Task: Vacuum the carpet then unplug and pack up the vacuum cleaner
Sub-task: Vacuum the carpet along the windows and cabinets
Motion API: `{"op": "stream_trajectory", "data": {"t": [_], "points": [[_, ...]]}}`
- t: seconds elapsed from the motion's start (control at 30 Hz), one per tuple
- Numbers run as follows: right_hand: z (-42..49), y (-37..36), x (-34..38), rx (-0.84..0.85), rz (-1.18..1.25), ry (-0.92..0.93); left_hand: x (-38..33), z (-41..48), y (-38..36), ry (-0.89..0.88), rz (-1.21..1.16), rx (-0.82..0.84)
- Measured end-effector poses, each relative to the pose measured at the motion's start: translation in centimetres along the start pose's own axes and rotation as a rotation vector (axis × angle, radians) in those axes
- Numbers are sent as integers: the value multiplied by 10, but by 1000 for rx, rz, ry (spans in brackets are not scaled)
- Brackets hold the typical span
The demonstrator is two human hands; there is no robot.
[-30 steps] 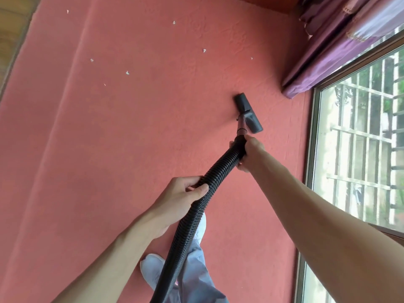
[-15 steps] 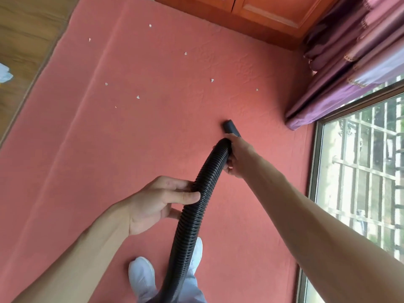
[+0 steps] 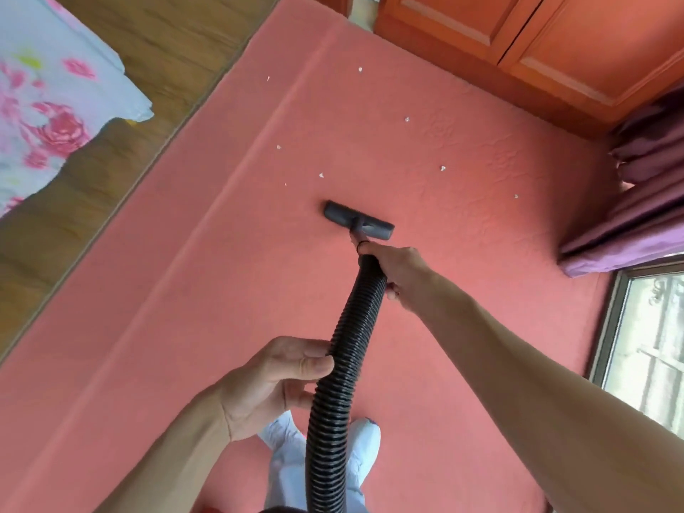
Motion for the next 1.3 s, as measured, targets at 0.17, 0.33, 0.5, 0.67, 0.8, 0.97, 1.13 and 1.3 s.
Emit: {"op": "stream_trajectory", "data": {"t": [0.17, 0.33, 0.5, 0.67, 0.8, 0.97, 1.13, 1.3], "points": [[-15, -47, 14, 28, -108, 69, 4, -24, 25, -53, -112, -57], [-29, -76, 32, 29, -255, 124, 1, -46, 52, -73, -202, -59], [-43, -91, 52, 51, -336, 153, -4, -54, 62, -88, -248, -24], [-44, -106, 78, 57, -434, 201, -19, -50, 63, -123, -211, -37], [-26, -122, 88, 22, -494, 239, -24, -35, 63, -156, -251, -100], [6, -133, 90, -45, -555, 260, -23, -8, 62, -177, -331, -276], [40, -136, 99, 22, -397, 203, -26, 25, 60, -178, -333, -443], [49, -114, 109, 177, -234, 20, -34, 40, 53, -188, -285, -502]]}}
Point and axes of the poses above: each hand's wrist, its own z-axis towards the middle knuckle, its own y-axis out of the back of the hand, x = y × z, the point moved 2 cm from there along z, towards the middle knuckle, and after that the axes turned 7 degrees about -x, right-handed, at the moved point
